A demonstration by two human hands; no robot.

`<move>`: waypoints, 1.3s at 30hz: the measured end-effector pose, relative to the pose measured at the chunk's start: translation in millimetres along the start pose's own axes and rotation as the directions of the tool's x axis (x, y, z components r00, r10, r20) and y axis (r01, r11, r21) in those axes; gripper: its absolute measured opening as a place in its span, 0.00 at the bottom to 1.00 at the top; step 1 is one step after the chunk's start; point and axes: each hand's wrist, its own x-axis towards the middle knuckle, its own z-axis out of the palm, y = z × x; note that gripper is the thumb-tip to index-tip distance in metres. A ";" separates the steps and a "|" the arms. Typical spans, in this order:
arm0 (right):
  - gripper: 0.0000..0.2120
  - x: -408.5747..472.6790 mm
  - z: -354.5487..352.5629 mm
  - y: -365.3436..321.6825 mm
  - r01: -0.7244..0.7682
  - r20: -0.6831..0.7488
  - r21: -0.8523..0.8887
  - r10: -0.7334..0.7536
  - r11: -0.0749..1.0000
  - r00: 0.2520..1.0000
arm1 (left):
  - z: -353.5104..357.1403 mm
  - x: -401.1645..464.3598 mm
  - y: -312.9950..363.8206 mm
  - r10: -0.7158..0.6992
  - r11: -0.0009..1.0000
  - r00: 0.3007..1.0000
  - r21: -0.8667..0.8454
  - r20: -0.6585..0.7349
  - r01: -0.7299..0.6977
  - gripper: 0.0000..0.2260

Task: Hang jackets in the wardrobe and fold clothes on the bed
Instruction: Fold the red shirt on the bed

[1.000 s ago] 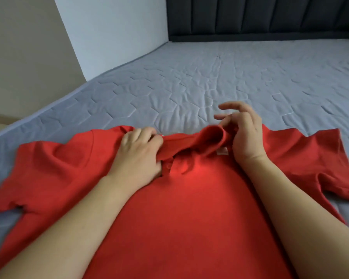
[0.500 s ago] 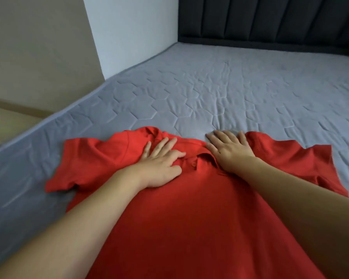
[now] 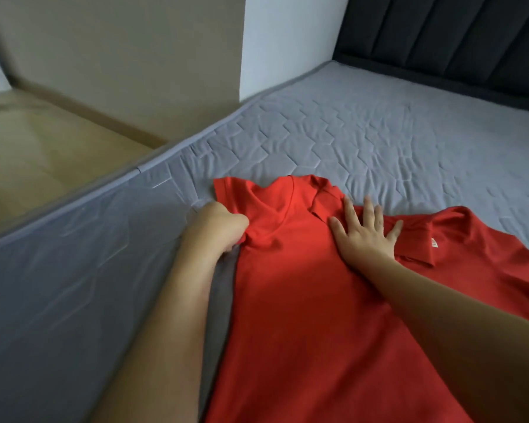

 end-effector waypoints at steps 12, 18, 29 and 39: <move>0.31 4.3 -8.9 47.9 0.234 0.104 0.063 -0.239 0.970 0.965 | 78.9 -66.8 27.5 0.798 0.391 0.580 0.589 0.166 -0.707 0.11; 0.30 -0.2 -2.0 47.4 0.264 -0.040 0.063 -0.262 0.963 0.964 | 66.7 -52.5 30.9 0.931 0.359 0.333 0.209 -0.149 -0.910 0.07; 0.29 0.3 1.0 46.9 0.260 -0.073 0.100 -0.254 0.960 0.965 | 99.5 -33.5 16.9 0.696 0.654 0.688 0.578 -0.206 -0.488 0.25; 0.30 0.9 -0.3 47.1 0.257 -0.074 0.116 -0.250 0.959 0.965 | 95.4 -32.3 24.9 0.910 0.413 0.372 0.468 -0.181 -0.782 0.05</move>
